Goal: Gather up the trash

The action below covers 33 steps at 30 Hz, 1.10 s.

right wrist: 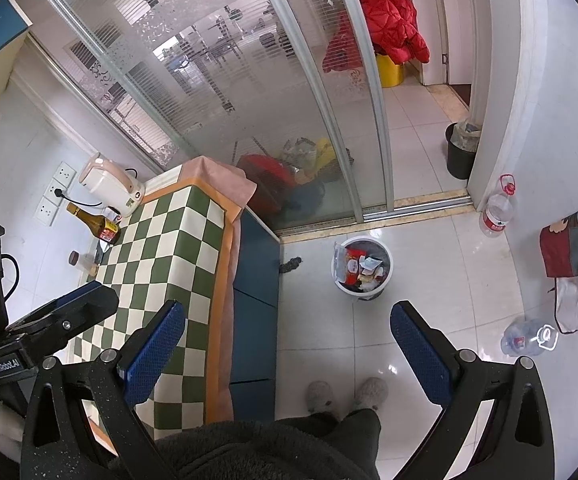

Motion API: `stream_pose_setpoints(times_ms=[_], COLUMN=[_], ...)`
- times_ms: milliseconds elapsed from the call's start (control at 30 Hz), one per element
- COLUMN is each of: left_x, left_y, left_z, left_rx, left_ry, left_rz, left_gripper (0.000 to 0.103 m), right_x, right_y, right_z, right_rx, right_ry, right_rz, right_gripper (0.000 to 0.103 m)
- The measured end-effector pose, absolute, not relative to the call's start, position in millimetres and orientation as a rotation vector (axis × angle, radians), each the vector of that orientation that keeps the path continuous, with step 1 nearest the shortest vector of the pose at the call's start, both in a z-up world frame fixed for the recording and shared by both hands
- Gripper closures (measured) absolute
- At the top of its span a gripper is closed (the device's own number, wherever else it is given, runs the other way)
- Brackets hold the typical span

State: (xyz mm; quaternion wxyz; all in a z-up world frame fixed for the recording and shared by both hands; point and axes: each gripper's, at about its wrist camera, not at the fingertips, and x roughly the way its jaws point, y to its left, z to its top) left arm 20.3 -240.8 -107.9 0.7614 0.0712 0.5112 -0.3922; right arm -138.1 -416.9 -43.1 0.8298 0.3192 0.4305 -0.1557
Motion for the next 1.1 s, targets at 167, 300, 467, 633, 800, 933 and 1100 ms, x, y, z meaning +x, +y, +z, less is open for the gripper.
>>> stream_pose_setpoints(times_ms=[167,300,467,633,800,933,1100], left_x=[18.2,17.4,14.4,12.7,11.8,10.6,9.6], left_y=[-242.9,-244.6,-247.0,-250.0,-252.4,-253.5,-253.4], left_z=[-111.5,-113.1,-114.0,-114.2,-113.8,-113.6,-112.2], left_rx=[0.157,0.156,0.154,0.153,0.154,0.155,0.151], left_ry=[1.126,1.132,1.136,1.137,1.137,1.136,1.127], left_rz=[-0.857,-0.859,-0.864,-0.869,-0.872,-0.876,-0.881], left_gripper=[0.0,0.0,0.0,0.0,0.0,0.0,0.0], right_x=[-141.3,-146.8,-151.2,-156.4,-160.7,-163.3,-164.7], right_y=[-415.1,-412.8,-412.0,-414.5,-417.9,-419.3,-422.0], right_z=[-44.7,-47.5,-48.4,-47.3,-44.8,-44.5,-44.9], right_rx=[0.681,0.686,0.689,0.696,0.699,0.704,0.71], right_ry=[0.914,0.912,0.912,0.91,0.906,0.902,0.901], right_rz=[-0.333,-0.338,-0.344,-0.349,-0.353,-0.355,-0.353], right_gripper=[0.0,0.0,0.0,0.0,0.0,0.0,0.0])
